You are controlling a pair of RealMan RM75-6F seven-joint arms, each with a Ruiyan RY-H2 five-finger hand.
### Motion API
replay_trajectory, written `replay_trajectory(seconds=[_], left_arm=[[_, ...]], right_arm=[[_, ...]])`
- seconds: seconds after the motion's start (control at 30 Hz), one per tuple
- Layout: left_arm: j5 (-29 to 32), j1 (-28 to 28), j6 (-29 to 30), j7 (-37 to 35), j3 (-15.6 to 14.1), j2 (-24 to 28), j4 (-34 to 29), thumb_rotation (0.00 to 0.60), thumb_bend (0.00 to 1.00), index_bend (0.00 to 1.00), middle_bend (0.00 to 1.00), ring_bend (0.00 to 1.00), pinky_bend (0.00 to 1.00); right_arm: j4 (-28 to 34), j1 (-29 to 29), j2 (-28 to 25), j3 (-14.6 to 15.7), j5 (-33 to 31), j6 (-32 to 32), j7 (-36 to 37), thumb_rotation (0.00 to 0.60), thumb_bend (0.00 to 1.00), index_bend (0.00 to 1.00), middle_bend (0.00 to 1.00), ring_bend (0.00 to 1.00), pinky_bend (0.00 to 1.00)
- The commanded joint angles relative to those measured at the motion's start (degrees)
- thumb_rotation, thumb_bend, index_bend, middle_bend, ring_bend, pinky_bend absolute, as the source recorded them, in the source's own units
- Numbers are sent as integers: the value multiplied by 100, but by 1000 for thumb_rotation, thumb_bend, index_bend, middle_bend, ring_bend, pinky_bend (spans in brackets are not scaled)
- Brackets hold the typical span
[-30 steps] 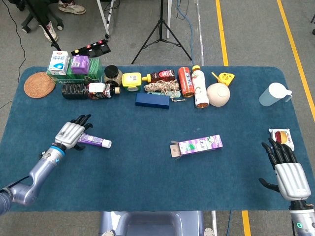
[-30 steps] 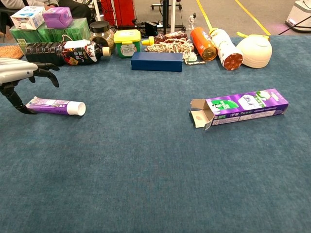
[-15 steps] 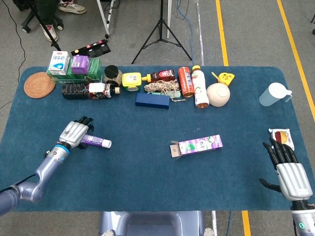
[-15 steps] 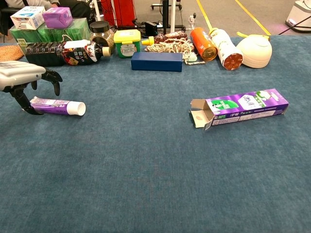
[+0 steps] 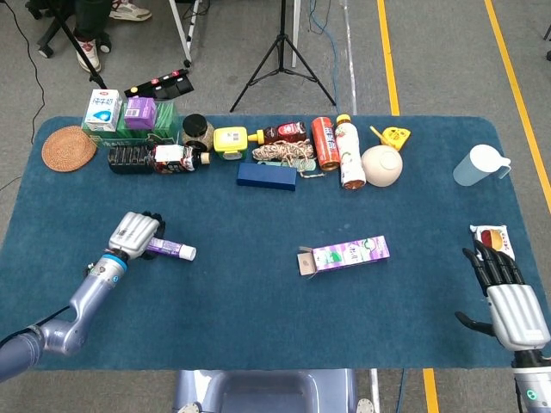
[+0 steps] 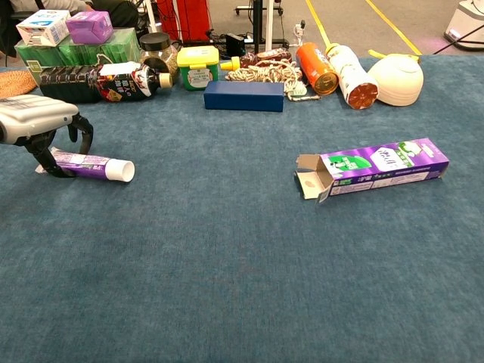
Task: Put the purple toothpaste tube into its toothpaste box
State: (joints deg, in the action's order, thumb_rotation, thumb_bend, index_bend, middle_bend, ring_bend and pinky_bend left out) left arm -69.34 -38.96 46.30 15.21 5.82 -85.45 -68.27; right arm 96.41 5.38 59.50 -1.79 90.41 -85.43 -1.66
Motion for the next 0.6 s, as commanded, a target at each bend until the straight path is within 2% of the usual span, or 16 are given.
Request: replay_trajectory(seconds=[0.03, 0.3, 0.6], left_arm=[[5, 4, 27, 31, -24, -3, -76, 600, 220, 552, 370, 342, 562], [-149, 71, 260, -173, -40, 74, -182, 600, 238, 590, 428, 399, 640], [-411, 211, 499, -804, -31, 487, -429, 600, 247, 622, 467, 440, 696]], right_arm=[[3, -7, -10, 3, 23, -15, 20, 600, 0, 23, 8, 47, 69], [-13, -5, 6, 21, 40, 21, -19, 600, 0, 30, 10, 48, 69], [-243, 154, 53, 44, 176, 239, -20, 600, 0, 58, 32, 60, 99]])
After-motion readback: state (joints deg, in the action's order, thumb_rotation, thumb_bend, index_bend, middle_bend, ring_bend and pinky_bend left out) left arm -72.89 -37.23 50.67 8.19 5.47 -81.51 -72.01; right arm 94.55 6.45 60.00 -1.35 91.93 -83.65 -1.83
